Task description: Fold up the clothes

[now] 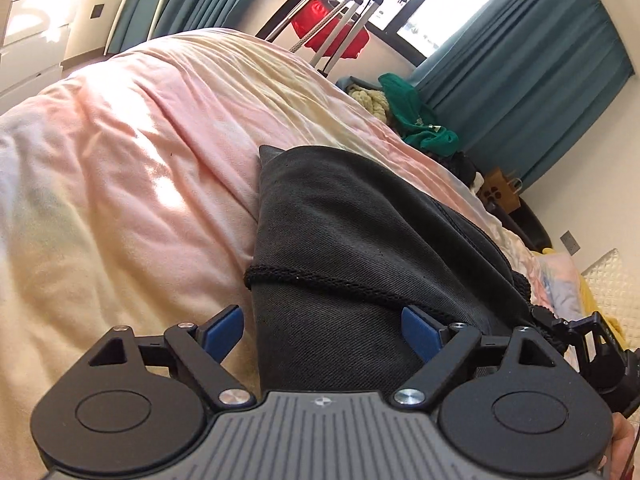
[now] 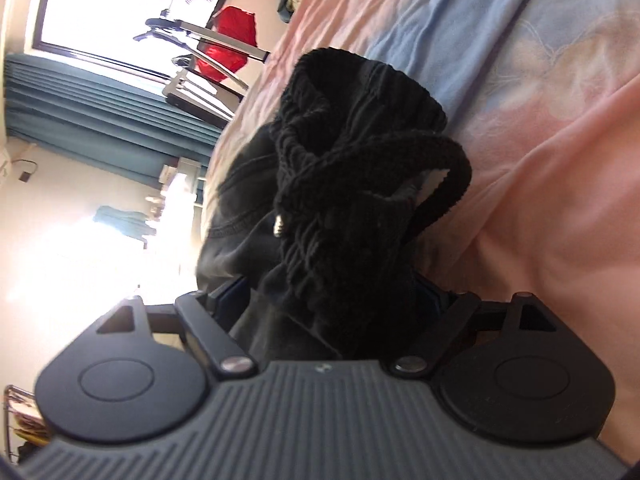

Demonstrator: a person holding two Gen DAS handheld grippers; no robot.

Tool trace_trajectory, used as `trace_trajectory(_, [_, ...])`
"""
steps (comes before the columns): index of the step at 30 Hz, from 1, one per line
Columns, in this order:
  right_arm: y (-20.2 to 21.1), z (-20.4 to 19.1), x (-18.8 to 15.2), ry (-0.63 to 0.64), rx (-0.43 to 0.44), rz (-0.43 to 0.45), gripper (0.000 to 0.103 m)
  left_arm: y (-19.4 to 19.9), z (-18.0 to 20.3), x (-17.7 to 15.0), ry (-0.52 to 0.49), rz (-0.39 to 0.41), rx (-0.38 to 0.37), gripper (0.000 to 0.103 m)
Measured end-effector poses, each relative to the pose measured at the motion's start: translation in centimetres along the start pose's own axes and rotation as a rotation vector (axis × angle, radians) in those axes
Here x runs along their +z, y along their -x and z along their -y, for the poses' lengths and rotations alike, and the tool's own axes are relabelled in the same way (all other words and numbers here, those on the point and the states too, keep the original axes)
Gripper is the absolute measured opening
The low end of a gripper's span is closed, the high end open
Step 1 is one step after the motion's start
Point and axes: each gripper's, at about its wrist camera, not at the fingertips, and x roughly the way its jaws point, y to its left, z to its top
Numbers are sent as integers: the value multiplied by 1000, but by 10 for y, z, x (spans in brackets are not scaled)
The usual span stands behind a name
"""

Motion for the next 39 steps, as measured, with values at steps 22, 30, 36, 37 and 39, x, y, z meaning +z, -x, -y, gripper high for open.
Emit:
trace_trajectory(22, [1,-21,-26,140,32,49,66,-22,-30,-7,230,-61,-41,90])
trace_trajectory(30, [-7,-14,-35,160,-165,57,35,-34,-36,-15,296,-81,-110,68])
trace_trajectory(36, [-4,-17,-45,200,-181,89,32,-32,-27,-14,248,-37,-81,40])
trace_trajectory(37, [-1,-19,-46,199,-174,95,32,-30,-23,-13,230,-25,-79,37])
trace_trajectory(39, [5,-22,-49,197,-154,107,30,-25,-16,-10,195,0,-75,33])
